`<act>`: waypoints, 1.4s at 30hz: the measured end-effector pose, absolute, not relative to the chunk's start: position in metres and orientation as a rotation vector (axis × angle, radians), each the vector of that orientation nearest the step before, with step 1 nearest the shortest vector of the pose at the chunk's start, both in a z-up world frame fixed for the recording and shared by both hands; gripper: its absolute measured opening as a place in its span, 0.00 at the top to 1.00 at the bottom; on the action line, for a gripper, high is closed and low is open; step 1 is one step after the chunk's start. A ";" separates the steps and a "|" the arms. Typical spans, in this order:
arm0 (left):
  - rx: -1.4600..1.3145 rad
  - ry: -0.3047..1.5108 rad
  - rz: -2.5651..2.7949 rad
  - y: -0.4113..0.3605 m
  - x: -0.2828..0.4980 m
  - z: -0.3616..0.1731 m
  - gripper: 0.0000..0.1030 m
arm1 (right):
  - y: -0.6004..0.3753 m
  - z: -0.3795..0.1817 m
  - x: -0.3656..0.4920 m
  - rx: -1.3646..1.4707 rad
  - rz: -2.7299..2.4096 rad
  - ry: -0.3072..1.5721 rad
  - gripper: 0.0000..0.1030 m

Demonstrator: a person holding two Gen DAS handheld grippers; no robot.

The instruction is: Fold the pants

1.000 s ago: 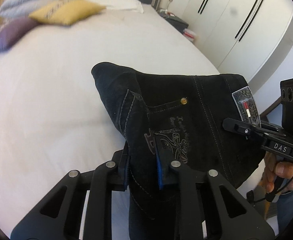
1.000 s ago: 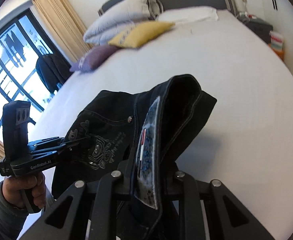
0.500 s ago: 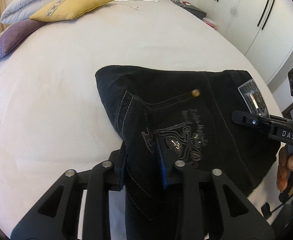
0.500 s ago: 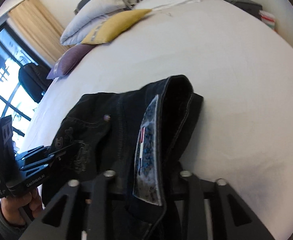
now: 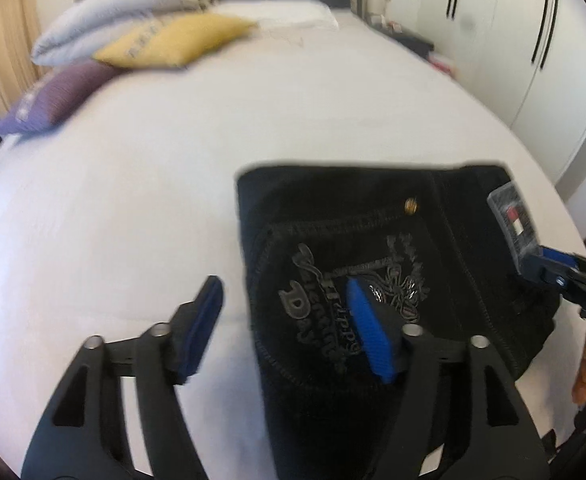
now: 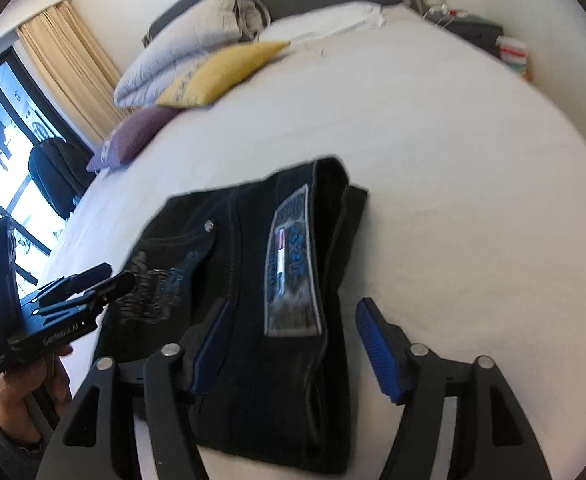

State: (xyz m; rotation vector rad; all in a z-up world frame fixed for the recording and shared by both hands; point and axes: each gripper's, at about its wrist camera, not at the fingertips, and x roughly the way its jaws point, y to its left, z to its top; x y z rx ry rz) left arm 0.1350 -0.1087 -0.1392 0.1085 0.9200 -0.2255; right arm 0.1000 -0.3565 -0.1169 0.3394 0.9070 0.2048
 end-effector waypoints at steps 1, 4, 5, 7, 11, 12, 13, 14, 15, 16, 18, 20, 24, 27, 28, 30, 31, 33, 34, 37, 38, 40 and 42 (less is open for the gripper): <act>0.100 0.880 -0.214 -0.105 0.127 -0.129 0.18 | -0.357 -0.107 0.090 0.327 0.184 0.878 0.29; 0.089 0.748 -0.185 -0.097 0.094 -0.095 0.03 | -0.354 -0.074 0.057 0.284 0.133 0.778 0.21; 0.096 0.714 -0.173 -0.096 0.088 -0.085 0.02 | -0.353 -0.067 0.049 0.271 0.122 0.751 0.18; 0.112 0.630 -0.140 -0.096 0.064 -0.058 0.02 | -0.347 -0.043 0.029 0.224 0.092 0.668 0.11; 0.076 0.445 -0.166 -0.089 0.008 -0.007 0.00 | -0.330 0.005 -0.013 0.139 0.065 0.491 0.00; 0.057 0.413 -0.161 -0.087 -0.004 0.005 0.00 | -0.327 0.016 -0.022 0.126 0.062 0.446 0.00; 0.040 0.386 -0.164 -0.084 -0.017 0.017 0.00 | -0.323 0.029 -0.033 0.114 0.062 0.400 0.00; 0.035 0.376 -0.173 -0.083 -0.026 0.025 0.00 | -0.321 0.039 -0.038 0.106 0.058 0.370 0.00; 0.031 0.372 -0.178 -0.082 -0.035 0.034 0.00 | -0.319 0.049 -0.045 0.100 0.050 0.344 0.00; 0.025 0.372 -0.198 -0.080 -0.044 0.042 0.00 | -0.318 0.059 -0.053 0.100 0.040 0.324 0.00; 0.023 0.349 -0.213 -0.077 -0.060 0.055 0.00 | -0.316 0.075 -0.068 0.114 0.041 0.286 0.00; 0.051 0.307 -0.132 -0.077 -0.081 0.066 0.00 | -0.316 0.091 -0.083 0.122 0.038 0.243 0.00; 0.031 0.348 -0.114 -0.076 -0.104 0.079 0.00 | -0.314 0.111 -0.107 0.139 0.027 0.205 0.00; 0.039 0.398 -0.072 -0.076 -0.110 0.081 0.00 | -0.311 0.123 -0.123 0.151 0.026 0.215 0.00; 0.033 0.416 -0.071 -0.075 -0.112 0.081 0.00 | -0.311 0.127 -0.128 0.159 0.033 0.218 0.00; 0.011 0.446 -0.073 -0.072 -0.115 0.079 0.00 | -0.308 0.132 -0.138 0.161 0.037 0.211 0.00; 0.001 0.470 -0.073 -0.071 -0.116 0.077 0.00 | -0.305 0.135 -0.142 0.148 0.032 0.206 0.00; -0.005 0.504 -0.067 -0.070 -0.118 0.073 0.00 | -0.298 0.135 -0.150 0.124 0.020 0.205 0.00; 0.000 0.522 -0.059 -0.071 -0.119 0.070 0.00 | -0.293 0.134 -0.151 0.105 0.010 0.207 0.00; 0.012 0.592 -0.033 -0.072 -0.113 0.053 0.00 | -0.281 0.128 -0.152 0.066 -0.002 0.231 0.00; 0.008 0.613 -0.031 -0.071 -0.111 0.046 0.00 | -0.277 0.124 -0.151 0.058 -0.005 0.247 0.00; -0.008 0.654 -0.038 -0.070 -0.110 0.032 0.00 | -0.270 0.113 -0.143 0.044 -0.036 0.310 0.00; -0.006 0.685 -0.031 -0.071 -0.109 0.020 0.00 | -0.267 0.101 -0.134 0.048 -0.081 0.387 0.00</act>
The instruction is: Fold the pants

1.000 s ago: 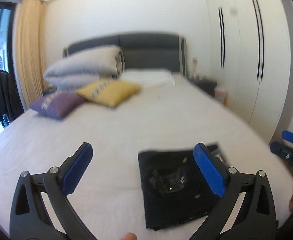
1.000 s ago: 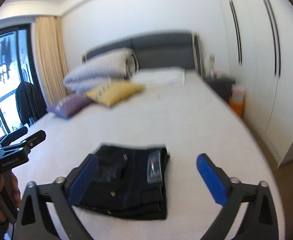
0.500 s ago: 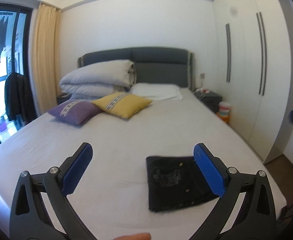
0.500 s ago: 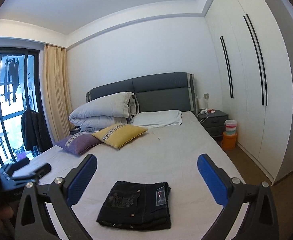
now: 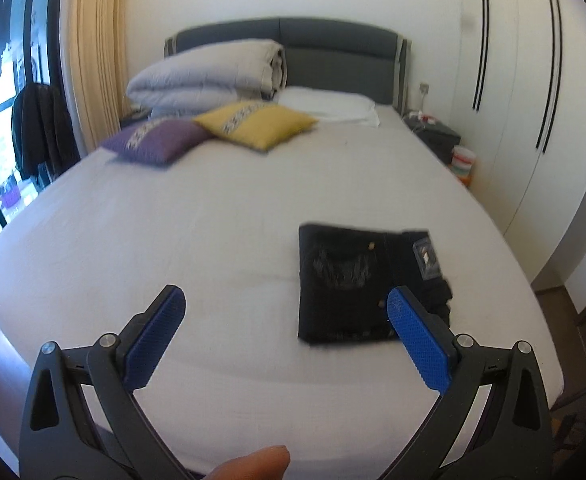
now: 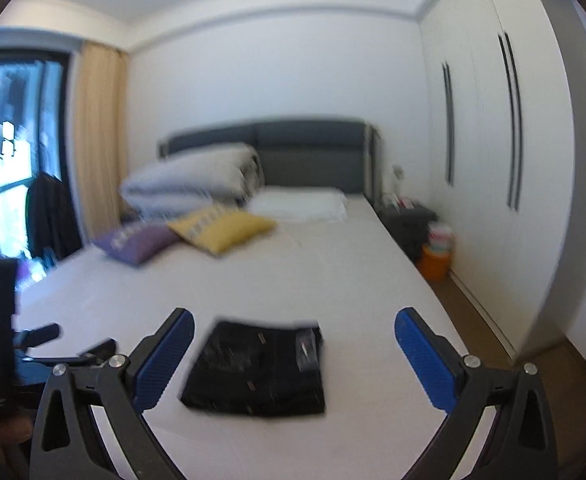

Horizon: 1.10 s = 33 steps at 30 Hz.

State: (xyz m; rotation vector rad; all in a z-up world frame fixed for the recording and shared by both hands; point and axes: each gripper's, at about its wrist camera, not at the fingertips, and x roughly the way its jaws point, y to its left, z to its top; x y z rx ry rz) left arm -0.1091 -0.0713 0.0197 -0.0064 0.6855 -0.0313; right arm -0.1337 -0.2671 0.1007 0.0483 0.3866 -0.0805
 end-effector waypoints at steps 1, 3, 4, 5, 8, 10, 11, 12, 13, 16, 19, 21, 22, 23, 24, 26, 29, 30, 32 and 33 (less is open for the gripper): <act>-0.004 0.704 -0.032 -0.072 -0.109 0.013 0.00 | -0.267 0.090 -0.126 0.066 -0.096 0.450 0.00; -0.005 0.740 -0.027 -0.071 -0.108 0.000 0.00 | -0.268 0.076 -0.117 0.095 -0.105 0.528 0.00; -0.005 0.752 -0.026 -0.071 -0.105 -0.007 0.00 | -0.268 0.067 -0.112 0.114 -0.108 0.578 0.00; -0.004 0.762 -0.024 -0.071 -0.105 -0.012 0.00 | -0.267 0.061 -0.109 0.121 -0.110 0.608 0.00; 0.002 0.786 -0.014 -0.070 -0.102 -0.026 0.00 | -0.260 0.048 -0.106 0.111 -0.101 0.655 0.00; 0.006 0.799 -0.010 -0.069 -0.099 -0.035 0.00 | -0.255 0.044 -0.106 0.087 -0.098 0.663 0.00; 0.005 0.804 -0.011 -0.069 -0.096 -0.039 0.00 | -0.253 0.043 -0.107 0.082 -0.097 0.665 0.00; 0.004 0.807 -0.010 -0.069 -0.096 -0.041 0.00 | -0.251 0.042 -0.106 0.079 -0.094 0.668 0.00; 0.005 0.807 -0.010 -0.069 -0.094 -0.044 0.00 | -0.251 0.041 -0.106 0.078 -0.093 0.669 0.00; 0.003 0.812 -0.014 -0.070 -0.091 -0.048 0.00 | -0.251 0.038 -0.106 0.075 -0.093 0.677 0.00; 0.002 0.820 -0.011 -0.069 -0.088 -0.049 0.00 | -0.252 0.037 -0.103 0.072 -0.094 0.683 0.00; 0.000 0.825 -0.011 -0.068 -0.086 -0.049 0.00 | -0.252 0.038 -0.102 0.071 -0.094 0.688 0.00; 0.000 0.827 -0.010 -0.068 -0.085 -0.050 0.00 | -0.252 0.037 -0.101 0.070 -0.093 0.690 0.00; 0.001 0.828 -0.009 -0.068 -0.085 -0.049 0.00 | -0.251 0.037 -0.101 0.068 -0.091 0.691 0.00; 0.000 0.829 -0.009 -0.068 -0.085 -0.050 0.00 | -0.250 0.037 -0.101 0.067 -0.091 0.694 0.00; 0.001 0.832 -0.006 -0.067 -0.082 -0.051 0.00 | -0.250 0.035 -0.100 0.064 -0.087 0.699 0.00; 0.001 0.836 -0.004 -0.067 -0.080 -0.052 0.00 | -0.247 0.034 -0.099 0.062 -0.083 0.705 0.00; 0.001 0.838 -0.003 -0.067 -0.080 -0.053 0.00 | -0.247 0.034 -0.099 0.062 -0.081 0.707 0.00; 0.002 0.841 -0.002 -0.067 -0.078 -0.055 0.00 | -0.247 0.033 -0.098 0.060 -0.079 0.710 0.00; 0.002 0.841 -0.001 -0.067 -0.079 -0.055 0.00 | -0.248 0.033 -0.097 0.059 -0.078 0.711 0.00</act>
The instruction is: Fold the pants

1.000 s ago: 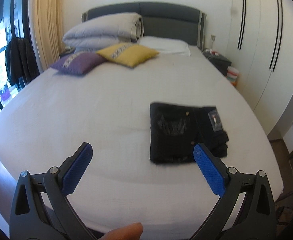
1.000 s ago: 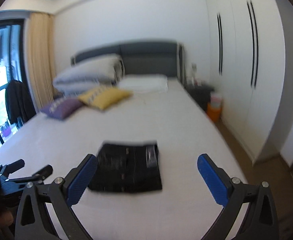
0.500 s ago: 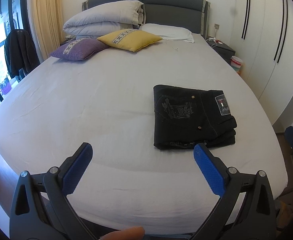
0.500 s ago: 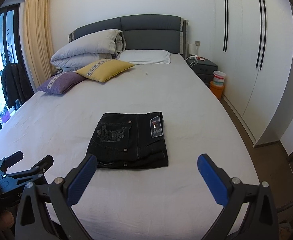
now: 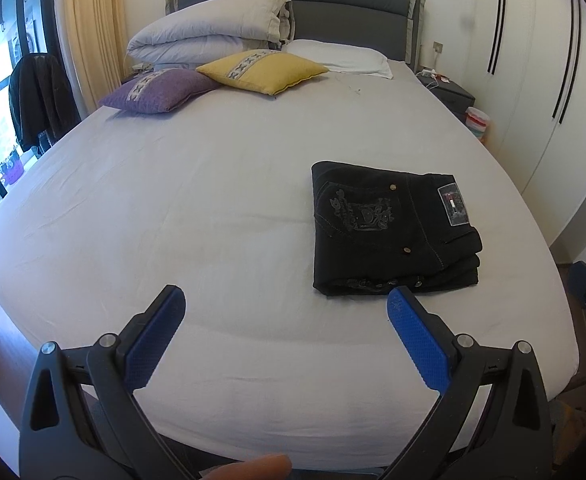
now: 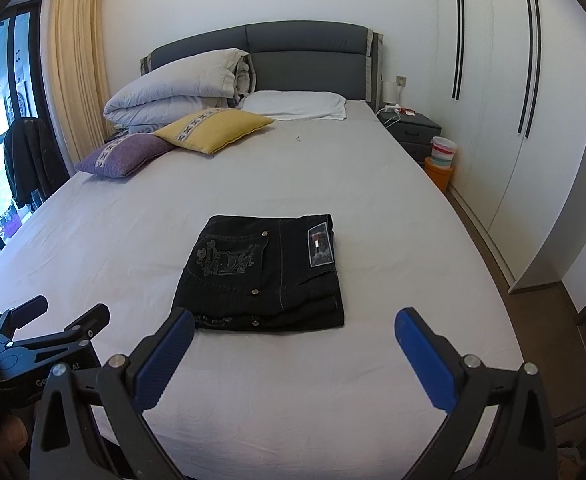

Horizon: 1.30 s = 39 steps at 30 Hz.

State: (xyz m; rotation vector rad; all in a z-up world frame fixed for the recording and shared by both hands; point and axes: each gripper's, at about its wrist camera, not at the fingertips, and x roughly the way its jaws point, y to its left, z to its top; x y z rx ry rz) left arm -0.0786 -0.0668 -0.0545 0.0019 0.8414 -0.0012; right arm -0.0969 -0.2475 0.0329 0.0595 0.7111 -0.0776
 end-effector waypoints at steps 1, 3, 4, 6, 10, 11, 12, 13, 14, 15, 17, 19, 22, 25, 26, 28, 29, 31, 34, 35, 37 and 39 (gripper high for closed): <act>0.002 0.842 0.000 -0.067 -0.078 -0.055 0.00 | -0.247 0.033 -0.097 0.060 -0.077 0.711 0.00; 0.003 0.843 0.000 -0.068 -0.077 -0.056 0.00 | -0.249 0.033 -0.096 0.060 -0.076 0.713 0.00; 0.003 0.843 0.001 -0.068 -0.077 -0.057 0.00 | -0.249 0.033 -0.096 0.060 -0.076 0.712 0.00; 0.002 0.845 0.000 -0.067 -0.078 -0.057 0.00 | -0.249 0.033 -0.096 0.060 -0.076 0.713 0.00; 0.002 0.847 0.001 -0.067 -0.077 -0.058 0.00 | -0.249 0.033 -0.096 0.060 -0.076 0.713 0.00; 0.002 0.847 0.001 -0.067 -0.077 -0.058 0.00 | -0.249 0.033 -0.096 0.061 -0.075 0.713 0.00; 0.003 0.847 0.001 -0.067 -0.077 -0.058 0.00 | -0.249 0.033 -0.096 0.060 -0.075 0.713 0.00; 0.003 0.847 0.002 -0.067 -0.077 -0.058 0.00 | -0.249 0.033 -0.096 0.060 -0.075 0.713 0.00; 0.003 0.847 0.002 -0.067 -0.077 -0.058 0.00 | -0.249 0.033 -0.096 0.060 -0.075 0.714 0.00; 0.002 0.848 0.001 -0.067 -0.077 -0.058 0.00 | -0.249 0.033 -0.096 0.060 -0.075 0.713 0.00; 0.003 0.847 0.002 -0.068 -0.077 -0.058 0.00 | -0.249 0.033 -0.096 0.060 -0.076 0.715 0.00; 0.005 0.848 0.001 -0.067 -0.077 -0.060 0.00 | -0.249 0.033 -0.096 0.061 -0.076 0.713 0.00; 0.005 0.850 0.003 -0.067 -0.078 -0.062 0.00 | -0.248 0.033 -0.096 0.061 -0.076 0.716 0.00; 0.006 0.853 0.004 -0.066 -0.078 -0.065 0.00 | -0.247 0.031 -0.096 0.061 -0.075 0.718 0.00; 0.006 0.852 0.004 -0.066 -0.078 -0.065 0.00 | -0.247 0.031 -0.096 0.061 -0.075 0.718 0.00; 0.007 0.853 0.004 -0.066 -0.078 -0.066 0.00 | -0.246 0.029 -0.097 0.062 -0.075 0.718 0.00; 0.007 0.855 0.004 -0.066 -0.078 -0.066 0.00 | -0.246 0.027 -0.097 0.062 -0.075 0.719 0.00; 0.007 0.858 0.004 -0.066 -0.079 -0.068 0.00 | -0.244 0.023 -0.098 0.063 -0.074 0.721 0.00; 0.007 0.863 0.003 -0.065 -0.079 -0.070 0.00 | -0.243 0.020 -0.099 0.063 -0.074 0.723 0.00; 0.008 0.863 0.004 -0.065 -0.079 -0.070 0.00 | -0.243 0.021 -0.099 0.063 -0.074 0.722 0.00; 0.008 0.864 0.004 -0.066 -0.079 -0.070 0.00 | -0.242 0.020 -0.100 0.063 -0.074 0.723 0.00; 0.008 0.866 0.005 -0.066 -0.079 -0.071 0.00 | -0.243 0.019 -0.100 0.064 -0.075 0.725 0.00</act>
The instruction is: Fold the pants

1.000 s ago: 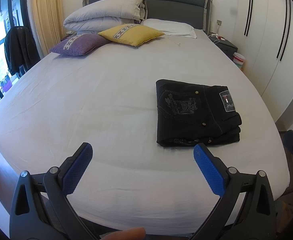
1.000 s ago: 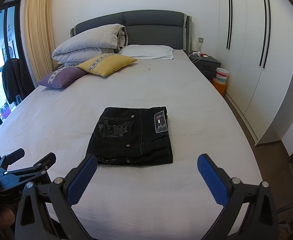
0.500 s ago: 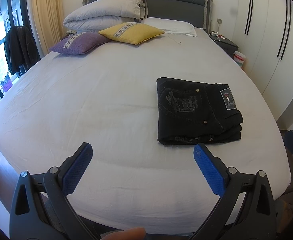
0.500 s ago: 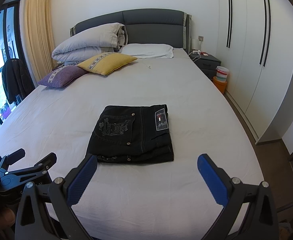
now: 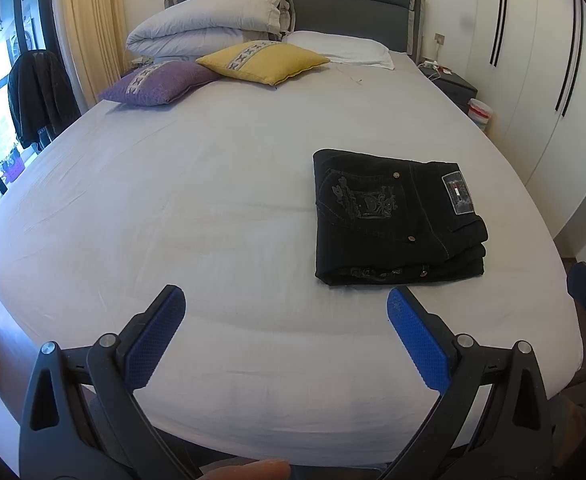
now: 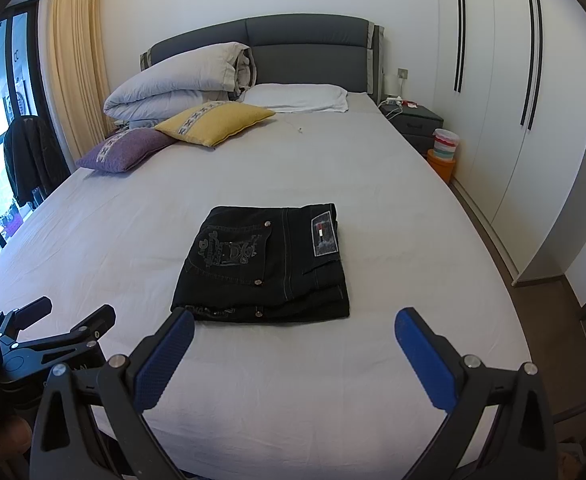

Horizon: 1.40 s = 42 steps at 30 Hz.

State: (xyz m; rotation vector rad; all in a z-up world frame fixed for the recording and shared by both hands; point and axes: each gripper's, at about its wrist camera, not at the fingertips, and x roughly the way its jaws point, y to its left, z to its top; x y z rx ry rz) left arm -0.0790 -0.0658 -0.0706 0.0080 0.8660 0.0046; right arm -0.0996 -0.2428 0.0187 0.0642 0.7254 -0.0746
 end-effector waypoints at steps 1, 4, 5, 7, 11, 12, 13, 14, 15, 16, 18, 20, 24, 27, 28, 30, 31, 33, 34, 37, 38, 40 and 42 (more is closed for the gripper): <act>0.008 0.867 0.005 -0.065 -0.079 -0.071 0.00 | -0.242 0.017 -0.100 0.065 -0.074 0.727 0.00; 0.009 0.869 0.006 -0.066 -0.079 -0.071 0.00 | -0.242 0.017 -0.100 0.065 -0.074 0.728 0.00; 0.009 0.869 0.006 -0.066 -0.079 -0.071 0.00 | -0.242 0.015 -0.100 0.065 -0.074 0.729 0.00; 0.010 0.869 0.006 -0.066 -0.079 -0.071 0.00 | -0.240 0.012 -0.102 0.064 -0.074 0.730 0.00; 0.011 0.870 0.005 -0.067 -0.078 -0.072 0.00 | -0.242 0.014 -0.100 0.065 -0.074 0.730 0.00; 0.011 0.870 0.005 -0.067 -0.078 -0.072 0.00 | -0.241 0.013 -0.101 0.065 -0.075 0.730 0.00; 0.011 0.870 0.005 -0.066 -0.078 -0.072 0.00 | -0.242 0.014 -0.101 0.064 -0.075 0.730 0.00; 0.012 0.869 0.005 -0.066 -0.078 -0.072 0.00 | -0.243 0.012 -0.101 0.065 -0.075 0.731 0.00; 0.011 0.869 0.005 -0.066 -0.078 -0.072 0.00 | -0.242 0.010 -0.102 0.065 -0.075 0.732 0.00; 0.011 0.870 0.005 -0.066 -0.078 -0.072 0.00 | -0.241 0.009 -0.103 0.065 -0.076 0.732 0.00; 0.012 0.869 0.005 -0.066 -0.078 -0.072 0.00 | -0.244 0.006 -0.102 0.066 -0.075 0.735 0.00; 0.014 0.869 0.006 -0.066 -0.078 -0.072 0.00 | -0.244 0.006 -0.102 0.066 -0.074 0.735 0.00; 0.023 0.865 0.007 -0.067 -0.078 -0.072 0.00 | -0.243 0.005 -0.103 0.066 -0.074 0.735 0.00; 0.027 0.863 0.006 -0.069 -0.079 -0.071 0.00 | -0.245 0.007 -0.101 0.067 -0.073 0.736 0.00; 0.028 0.863 0.006 -0.069 -0.079 -0.071 0.00 | -0.244 0.006 -0.102 0.066 -0.073 0.737 0.00; 0.028 0.864 0.006 -0.069 -0.079 -0.071 0.00 | -0.246 0.005 -0.102 0.065 -0.073 0.739 0.00; 0.029 0.864 0.007 -0.069 -0.079 -0.072 0.00 | -0.244 0.004 -0.104 0.064 -0.072 0.739 0.00; 0.029 0.864 0.006 -0.069 -0.079 -0.071 0.00 | -0.246 0.005 -0.102 0.066 -0.072 0.739 0.00; 0.030 0.863 0.006 -0.069 -0.079 -0.071 0.00 | -0.245 0.004 -0.103 0.065 -0.073 0.739 0.00; 0.031 0.864 0.006 -0.069 -0.079 -0.072 0.00 | -0.246 0.005 -0.102 0.066 -0.072 0.740 0.00; 0.029 0.864 0.006 -0.070 -0.079 -0.071 0.00 | -0.247 0.005 -0.102 0.065 -0.072 0.740 0.00; 0.030 0.864 0.005 -0.070 -0.079 -0.071 0.00 | -0.245 0.004 -0.103 0.065 -0.072 0.740 0.00; 0.031 0.864 0.004 -0.070 -0.079 -0.071 0.00 | -0.248 0.006 -0.101 0.066 -0.071 0.740 0.00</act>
